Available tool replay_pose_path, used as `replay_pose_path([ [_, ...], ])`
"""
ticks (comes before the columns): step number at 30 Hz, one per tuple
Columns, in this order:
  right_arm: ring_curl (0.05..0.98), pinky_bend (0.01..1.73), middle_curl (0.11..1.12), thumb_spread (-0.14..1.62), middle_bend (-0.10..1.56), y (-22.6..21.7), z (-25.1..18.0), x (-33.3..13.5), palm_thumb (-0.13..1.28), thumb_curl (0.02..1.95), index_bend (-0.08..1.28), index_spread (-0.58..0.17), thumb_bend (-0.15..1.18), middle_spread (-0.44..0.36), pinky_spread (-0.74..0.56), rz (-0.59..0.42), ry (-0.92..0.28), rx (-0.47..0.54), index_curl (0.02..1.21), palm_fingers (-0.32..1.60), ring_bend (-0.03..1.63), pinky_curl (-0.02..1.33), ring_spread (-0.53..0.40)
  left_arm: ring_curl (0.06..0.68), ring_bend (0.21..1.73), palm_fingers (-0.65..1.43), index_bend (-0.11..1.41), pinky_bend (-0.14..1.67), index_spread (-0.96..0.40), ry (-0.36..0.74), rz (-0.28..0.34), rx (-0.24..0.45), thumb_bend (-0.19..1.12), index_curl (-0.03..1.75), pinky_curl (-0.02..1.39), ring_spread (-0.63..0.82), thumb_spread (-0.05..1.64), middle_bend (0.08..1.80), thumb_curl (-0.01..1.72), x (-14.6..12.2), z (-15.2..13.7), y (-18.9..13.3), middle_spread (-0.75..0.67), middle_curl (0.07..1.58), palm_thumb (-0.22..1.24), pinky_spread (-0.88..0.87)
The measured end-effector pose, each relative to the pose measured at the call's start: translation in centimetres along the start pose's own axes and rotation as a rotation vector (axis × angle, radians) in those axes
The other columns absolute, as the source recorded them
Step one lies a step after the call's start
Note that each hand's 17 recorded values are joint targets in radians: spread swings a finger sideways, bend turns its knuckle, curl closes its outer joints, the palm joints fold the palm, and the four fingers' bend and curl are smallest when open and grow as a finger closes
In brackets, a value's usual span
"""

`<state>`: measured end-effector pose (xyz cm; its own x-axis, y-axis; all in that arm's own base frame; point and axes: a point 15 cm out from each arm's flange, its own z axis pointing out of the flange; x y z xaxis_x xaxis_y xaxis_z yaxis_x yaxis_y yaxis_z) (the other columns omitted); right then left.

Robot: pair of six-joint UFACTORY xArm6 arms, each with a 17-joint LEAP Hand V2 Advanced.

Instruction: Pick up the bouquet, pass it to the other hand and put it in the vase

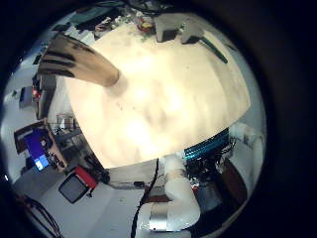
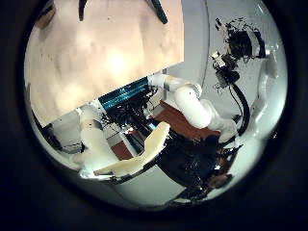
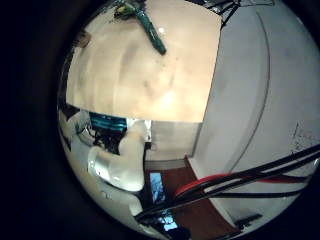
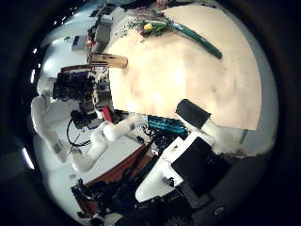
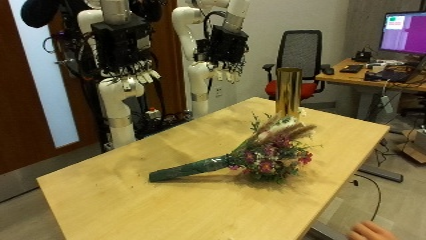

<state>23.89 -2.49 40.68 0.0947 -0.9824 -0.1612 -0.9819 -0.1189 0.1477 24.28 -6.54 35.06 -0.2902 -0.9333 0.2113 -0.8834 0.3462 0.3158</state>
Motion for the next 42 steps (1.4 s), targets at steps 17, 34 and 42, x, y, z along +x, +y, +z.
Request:
replay_pose_path([
  [17,0.234,0.3,0.27,1.06,0.17,-4.9,2.2,2.4,0.67,0.38,0.16,-0.292,-0.02,0.049,0.36,0.076,-0.089,-0.005,0.34,0.34,0.34,0.29,0.12,0.203,0.45,0.18,0.19,0.26,0.09,0.015,0.008,0.0,-0.03,0.44,0.31,0.49,0.82,0.17,0.32,0.0,0.4,-0.6,0.31,0.28,0.25,0.52],
  [34,0.272,0.46,0.35,1.06,0.37,-18.1,4.7,6.8,0.66,0.39,0.13,-0.287,-0.02,0.097,0.32,0.311,-0.139,0.163,0.19,0.22,0.61,0.32,0.113,0.204,0.45,0.18,0.19,0.26,0.09,0.025,0.032,0.011,-0.03,0.44,0.31,0.49,0.84,0.18,0.32,1.3,0.5,-1.6,0.31,0.27,0.26,0.52],
  [42,0.252,0.46,0.37,1.06,0.38,-19.4,11.8,6.2,0.66,0.39,0.16,-0.124,-0.02,0.04,0.31,0.366,-0.17,0.168,0.24,0.23,0.58,0.3,0.093,0.204,0.44,0.18,0.19,0.26,0.09,0.023,0.026,-0.007,-0.03,0.44,0.31,0.49,0.84,0.18,0.31,0.9,0.8,-1.6,0.3,0.28,0.27,0.52],
])
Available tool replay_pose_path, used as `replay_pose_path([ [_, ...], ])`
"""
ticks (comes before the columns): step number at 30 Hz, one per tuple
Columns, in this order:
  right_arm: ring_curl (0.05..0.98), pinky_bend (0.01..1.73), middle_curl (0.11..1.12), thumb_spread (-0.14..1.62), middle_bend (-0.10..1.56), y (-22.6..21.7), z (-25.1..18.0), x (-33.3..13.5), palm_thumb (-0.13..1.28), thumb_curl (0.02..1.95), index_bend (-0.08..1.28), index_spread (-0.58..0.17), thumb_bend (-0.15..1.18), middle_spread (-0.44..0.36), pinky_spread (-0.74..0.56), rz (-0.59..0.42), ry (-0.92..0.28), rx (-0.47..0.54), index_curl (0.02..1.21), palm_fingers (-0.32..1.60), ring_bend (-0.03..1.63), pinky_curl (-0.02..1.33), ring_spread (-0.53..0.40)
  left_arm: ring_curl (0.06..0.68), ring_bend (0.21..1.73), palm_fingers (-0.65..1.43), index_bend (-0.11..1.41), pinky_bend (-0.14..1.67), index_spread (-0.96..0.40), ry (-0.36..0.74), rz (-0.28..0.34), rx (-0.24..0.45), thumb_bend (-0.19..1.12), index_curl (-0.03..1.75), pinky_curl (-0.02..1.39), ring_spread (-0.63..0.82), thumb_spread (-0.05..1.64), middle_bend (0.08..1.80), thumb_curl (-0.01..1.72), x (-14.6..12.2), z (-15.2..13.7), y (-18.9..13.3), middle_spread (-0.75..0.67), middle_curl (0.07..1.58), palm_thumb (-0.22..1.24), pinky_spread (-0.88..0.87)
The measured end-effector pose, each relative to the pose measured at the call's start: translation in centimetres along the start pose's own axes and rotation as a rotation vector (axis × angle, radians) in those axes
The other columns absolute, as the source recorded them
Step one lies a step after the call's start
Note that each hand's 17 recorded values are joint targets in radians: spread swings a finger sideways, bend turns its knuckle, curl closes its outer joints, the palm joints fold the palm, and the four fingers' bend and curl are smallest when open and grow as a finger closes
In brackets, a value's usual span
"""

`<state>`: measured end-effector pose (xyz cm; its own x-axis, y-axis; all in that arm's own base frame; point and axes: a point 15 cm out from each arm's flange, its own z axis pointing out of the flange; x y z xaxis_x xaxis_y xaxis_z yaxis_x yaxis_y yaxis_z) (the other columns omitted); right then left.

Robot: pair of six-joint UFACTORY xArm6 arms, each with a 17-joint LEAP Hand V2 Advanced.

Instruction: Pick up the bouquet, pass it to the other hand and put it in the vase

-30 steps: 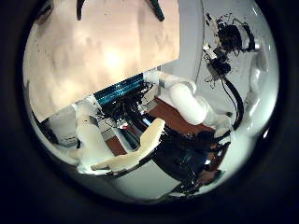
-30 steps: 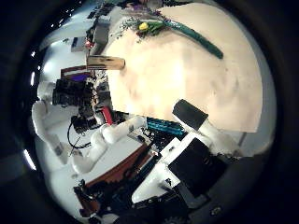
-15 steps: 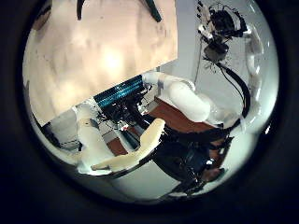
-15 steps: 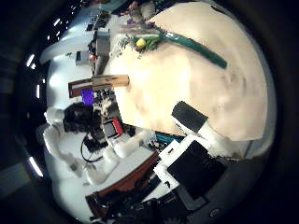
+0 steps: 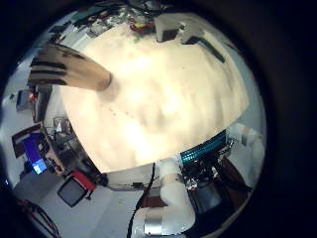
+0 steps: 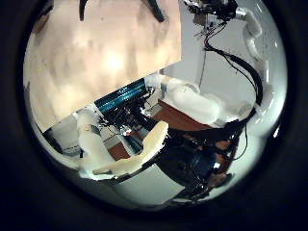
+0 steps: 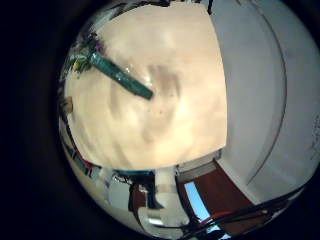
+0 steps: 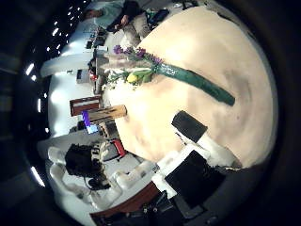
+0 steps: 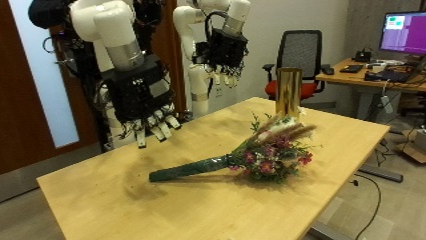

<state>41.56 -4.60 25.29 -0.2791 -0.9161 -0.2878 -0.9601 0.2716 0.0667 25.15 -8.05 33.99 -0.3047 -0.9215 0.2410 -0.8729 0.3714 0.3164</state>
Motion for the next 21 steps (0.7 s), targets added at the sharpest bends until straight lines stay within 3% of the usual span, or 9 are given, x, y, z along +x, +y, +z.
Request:
replay_pose_path([
  [9,0.252,0.5,0.38,1.06,0.38,0.5,6.5,2.1,0.66,0.39,0.14,-0.118,-0.02,0.074,0.3,0.061,-0.002,-0.12,0.25,0.2,0.63,0.3,0.089,0.202,0.43,0.19,0.19,0.25,0.09,0.001,0.004,-0.004,-0.03,0.44,0.31,0.47,0.84,0.18,0.31,-0.1,0.1,-0.1,0.29,0.28,0.27,0.52],
  [21,0.234,0.5,0.36,1.06,0.33,-3.5,7.2,3.0,0.65,0.39,0.16,-0.095,-0.03,0.122,0.3,0.099,-0.017,-0.089,0.28,0.2,0.62,0.28,0.114,0.202,0.44,0.19,0.19,0.25,0.09,0.007,-0.006,-0.004,-0.03,0.43,0.31,0.47,0.84,0.18,0.31,-0.3,0.1,-0.2,0.29,0.28,0.27,0.52],
])
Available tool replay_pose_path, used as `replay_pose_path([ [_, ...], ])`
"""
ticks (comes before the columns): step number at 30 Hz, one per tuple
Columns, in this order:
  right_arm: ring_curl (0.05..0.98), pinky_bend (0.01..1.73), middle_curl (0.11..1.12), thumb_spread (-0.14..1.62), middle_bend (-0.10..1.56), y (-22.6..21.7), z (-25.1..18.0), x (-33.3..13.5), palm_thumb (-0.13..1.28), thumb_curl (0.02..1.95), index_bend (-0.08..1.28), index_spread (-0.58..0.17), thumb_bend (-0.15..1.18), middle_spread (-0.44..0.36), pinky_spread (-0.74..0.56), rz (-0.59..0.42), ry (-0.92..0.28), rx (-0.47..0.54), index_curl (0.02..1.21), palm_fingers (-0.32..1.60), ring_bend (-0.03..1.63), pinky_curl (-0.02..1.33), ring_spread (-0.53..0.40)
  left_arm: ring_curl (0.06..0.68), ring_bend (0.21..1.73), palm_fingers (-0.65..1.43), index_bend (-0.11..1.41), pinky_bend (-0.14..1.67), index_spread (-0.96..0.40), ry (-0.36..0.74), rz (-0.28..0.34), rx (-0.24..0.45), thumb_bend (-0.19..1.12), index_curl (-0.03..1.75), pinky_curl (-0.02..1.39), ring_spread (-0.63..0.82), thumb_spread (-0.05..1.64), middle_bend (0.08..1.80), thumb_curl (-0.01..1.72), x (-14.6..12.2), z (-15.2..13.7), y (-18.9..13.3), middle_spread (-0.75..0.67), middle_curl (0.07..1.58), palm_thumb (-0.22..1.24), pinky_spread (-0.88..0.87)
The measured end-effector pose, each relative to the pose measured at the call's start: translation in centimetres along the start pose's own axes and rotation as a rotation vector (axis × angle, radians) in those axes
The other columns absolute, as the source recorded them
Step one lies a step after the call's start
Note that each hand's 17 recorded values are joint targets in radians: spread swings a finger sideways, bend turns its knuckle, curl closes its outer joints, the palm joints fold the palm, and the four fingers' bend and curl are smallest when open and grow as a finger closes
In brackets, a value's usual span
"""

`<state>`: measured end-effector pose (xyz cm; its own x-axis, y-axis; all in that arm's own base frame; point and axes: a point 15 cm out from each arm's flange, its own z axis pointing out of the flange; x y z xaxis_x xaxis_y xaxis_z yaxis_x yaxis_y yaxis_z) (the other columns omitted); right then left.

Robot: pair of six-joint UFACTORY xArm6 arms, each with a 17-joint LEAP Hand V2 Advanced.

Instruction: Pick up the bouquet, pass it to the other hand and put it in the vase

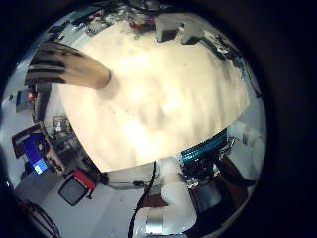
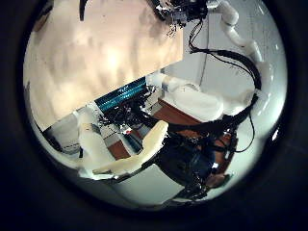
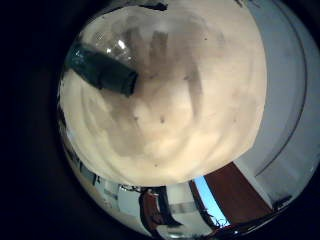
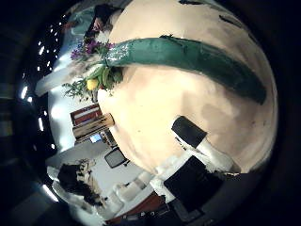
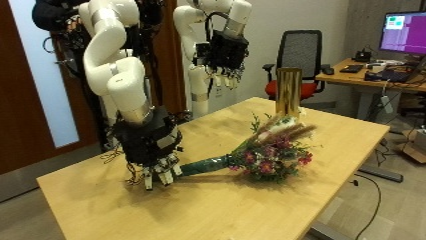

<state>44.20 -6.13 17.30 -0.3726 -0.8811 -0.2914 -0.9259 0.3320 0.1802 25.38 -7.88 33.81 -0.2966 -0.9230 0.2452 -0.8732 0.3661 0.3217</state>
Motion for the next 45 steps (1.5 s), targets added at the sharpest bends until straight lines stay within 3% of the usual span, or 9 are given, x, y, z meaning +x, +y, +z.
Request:
replay_pose_path([
  [35,0.201,0.32,0.37,1.01,0.35,-3.4,6.0,-2.9,0.73,0.41,0.17,-0.092,-0.02,0.116,0.25,-0.029,0.027,-0.115,0.31,0.34,0.56,0.25,0.095,0.189,0.45,0.19,0.19,0.25,0.1,-0.007,-0.008,-0.004,-0.03,0.43,0.3,0.47,0.85,0.18,0.31,-0.2,-0.5,-0.8,0.28,0.28,0.26,0.52],
  [40,0.227,0.24,0.42,1.0,0.51,-2.6,5.5,-3.4,0.78,0.43,0.23,-0.177,-0.02,-0.001,0.11,-0.047,0.035,-0.132,0.34,0.73,0.73,0.19,-0.067,0.189,0.45,0.2,0.19,0.24,0.1,-0.009,-0.009,-0.006,-0.03,0.43,0.3,0.47,0.85,0.18,0.31,-0.4,-0.7,-1.0,0.28,0.29,0.26,0.52],
  [41,0.256,0.43,0.45,0.98,0.57,-2.5,5.4,-3.4,0.8,0.43,0.26,-0.23,-0.02,-0.08,-0.08,-0.047,0.035,-0.137,0.36,1.19,0.82,0.23,-0.152,0.19,0.45,0.2,0.19,0.24,0.1,-0.009,-0.007,-0.004,-0.03,0.43,0.3,0.47,0.85,0.18,0.31,-0.4,-0.7,-1.0,0.28,0.29,0.26,0.52],
  [42,0.293,0.6,0.48,0.97,0.62,-2.5,4.9,-3.5,0.82,0.44,0.33,-0.273,-0.02,-0.141,-0.26,-0.051,0.034,-0.135,0.41,1.29,0.86,0.28,-0.21,0.19,0.45,0.2,0.19,0.24,0.1,-0.01,-0.006,-0.005,-0.03,0.43,0.3,0.47,0.85,0.18,0.31,-0.3,-0.7,-1.0,0.28,0.29,0.26,0.52],
  [43,0.323,0.69,0.51,0.95,0.68,-2.6,4.3,-3.8,0.83,0.45,0.38,-0.293,-0.02,-0.171,-0.35,-0.057,0.034,-0.131,0.45,1.33,0.89,0.32,-0.24,0.19,0.45,0.2,0.19,0.24,0.1,-0.009,-0.007,-0.008,-0.03,0.43,0.3,0.47,0.85,0.18,0.31,-0.3,-0.6,-1.1,0.28,0.29,0.26,0.52],
  [45,0.367,0.78,0.55,0.94,0.79,-2.5,2.8,-4.4,0.85,0.46,0.51,-0.321,-0.02,-0.2,-0.44,-0.071,0.032,-0.126,0.51,1.4,0.97,0.36,-0.265,0.191,0.45,0.2,0.19,0.25,0.1,-0.008,-0.006,-0.009,-0.03,0.43,0.3,0.47,0.85,0.18,0.31,-0.4,-0.6,-1.1,0.28,0.29,0.26,0.52],
])
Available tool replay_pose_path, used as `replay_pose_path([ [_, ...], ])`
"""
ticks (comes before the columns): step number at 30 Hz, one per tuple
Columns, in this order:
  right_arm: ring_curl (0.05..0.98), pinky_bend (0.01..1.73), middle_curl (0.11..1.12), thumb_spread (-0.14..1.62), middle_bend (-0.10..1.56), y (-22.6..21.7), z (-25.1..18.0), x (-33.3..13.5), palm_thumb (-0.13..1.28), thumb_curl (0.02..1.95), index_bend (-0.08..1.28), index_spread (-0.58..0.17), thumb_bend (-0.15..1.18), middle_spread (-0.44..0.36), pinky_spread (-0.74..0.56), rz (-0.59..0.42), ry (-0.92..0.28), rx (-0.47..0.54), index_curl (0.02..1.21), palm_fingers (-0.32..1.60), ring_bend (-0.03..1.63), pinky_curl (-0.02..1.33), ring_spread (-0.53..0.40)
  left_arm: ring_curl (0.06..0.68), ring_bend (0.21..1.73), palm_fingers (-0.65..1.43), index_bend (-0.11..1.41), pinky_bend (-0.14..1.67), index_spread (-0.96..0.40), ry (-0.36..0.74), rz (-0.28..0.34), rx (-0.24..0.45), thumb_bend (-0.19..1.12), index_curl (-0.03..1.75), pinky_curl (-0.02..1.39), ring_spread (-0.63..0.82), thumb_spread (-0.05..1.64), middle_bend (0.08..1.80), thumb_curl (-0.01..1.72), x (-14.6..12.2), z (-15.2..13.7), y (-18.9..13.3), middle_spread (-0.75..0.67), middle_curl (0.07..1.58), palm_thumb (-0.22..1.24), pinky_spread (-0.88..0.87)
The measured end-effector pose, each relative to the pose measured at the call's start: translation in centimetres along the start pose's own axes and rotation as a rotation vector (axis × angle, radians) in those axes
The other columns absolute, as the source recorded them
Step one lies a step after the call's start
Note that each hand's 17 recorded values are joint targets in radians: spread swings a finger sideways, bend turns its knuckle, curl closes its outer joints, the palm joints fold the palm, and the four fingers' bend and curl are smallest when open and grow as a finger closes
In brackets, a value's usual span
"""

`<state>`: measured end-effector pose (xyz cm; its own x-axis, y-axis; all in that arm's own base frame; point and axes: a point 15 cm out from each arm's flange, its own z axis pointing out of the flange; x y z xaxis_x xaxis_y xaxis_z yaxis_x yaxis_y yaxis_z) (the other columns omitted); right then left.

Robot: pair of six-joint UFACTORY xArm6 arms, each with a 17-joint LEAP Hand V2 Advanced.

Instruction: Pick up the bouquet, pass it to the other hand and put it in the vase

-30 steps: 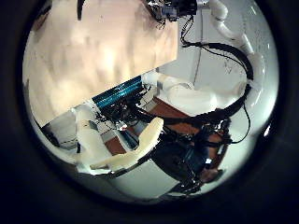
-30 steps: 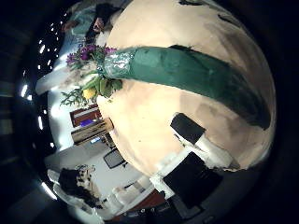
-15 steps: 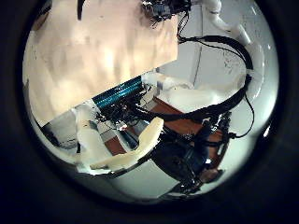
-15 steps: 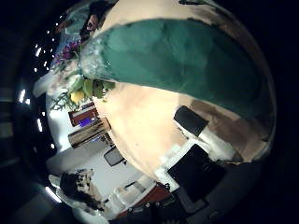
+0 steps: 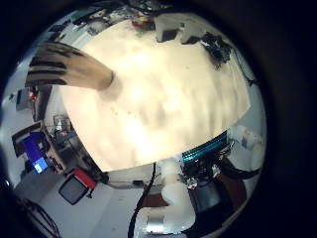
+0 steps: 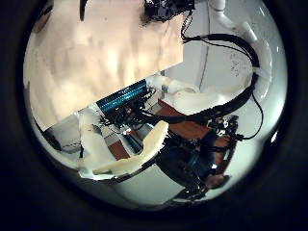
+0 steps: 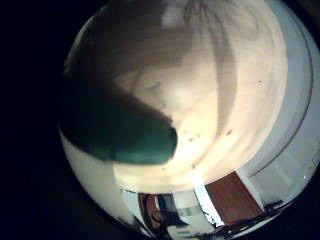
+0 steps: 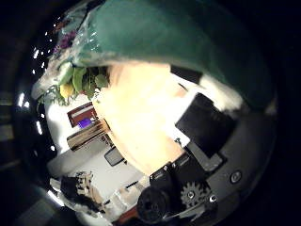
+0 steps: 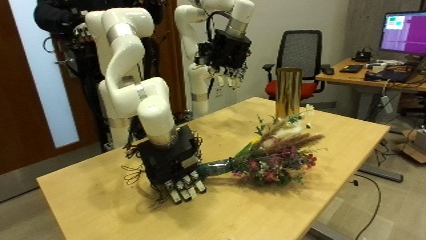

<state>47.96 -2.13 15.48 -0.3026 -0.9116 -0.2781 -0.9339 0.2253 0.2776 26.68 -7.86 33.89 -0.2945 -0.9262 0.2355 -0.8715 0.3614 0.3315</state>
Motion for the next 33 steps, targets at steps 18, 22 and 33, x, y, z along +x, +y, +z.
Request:
replay_pose_path([
  [18,0.608,1.37,0.76,0.91,1.32,8.1,-19.9,-4.0,1.18,0.64,1.03,-0.286,-0.01,-0.146,-0.24,-0.138,-0.242,0.312,0.92,1.13,1.42,0.7,-0.196,0.188,0.45,0.3,0.21,0.21,0.07,0.09,-0.053,0.171,-0.03,0.45,0.3,0.41,0.88,0.19,0.31,-2.3,-2.2,-2.3,0.21,0.3,0.26,0.48],
  [22,0.614,1.36,0.76,0.87,1.34,11.6,-24.9,-6.9,1.22,0.68,1.03,-0.281,0.0,-0.141,-0.22,-0.25,-0.453,0.388,0.94,1.13,1.43,0.72,-0.193,0.18,0.45,0.43,0.24,0.2,0.03,0.22,-0.057,0.258,-0.03,0.47,0.29,0.31,0.9,0.23,0.31,-2.5,-4.5,-2.2,0.13,0.32,0.28,0.39],
  [33,0.624,1.27,0.75,0.5,1.37,21.0,-29.3,-13.4,1.22,0.84,1.04,-0.274,-0.01,-0.126,-0.2,-0.54,-0.792,0.379,0.98,1.13,1.44,0.78,-0.187,0.17,0.48,0.44,0.18,0.2,0.02,0.471,0.003,0.439,-0.04,0.51,0.27,0.19,0.87,0.24,0.3,-1.7,-9.9,-1.6,0.05,0.37,0.23,0.24],
])
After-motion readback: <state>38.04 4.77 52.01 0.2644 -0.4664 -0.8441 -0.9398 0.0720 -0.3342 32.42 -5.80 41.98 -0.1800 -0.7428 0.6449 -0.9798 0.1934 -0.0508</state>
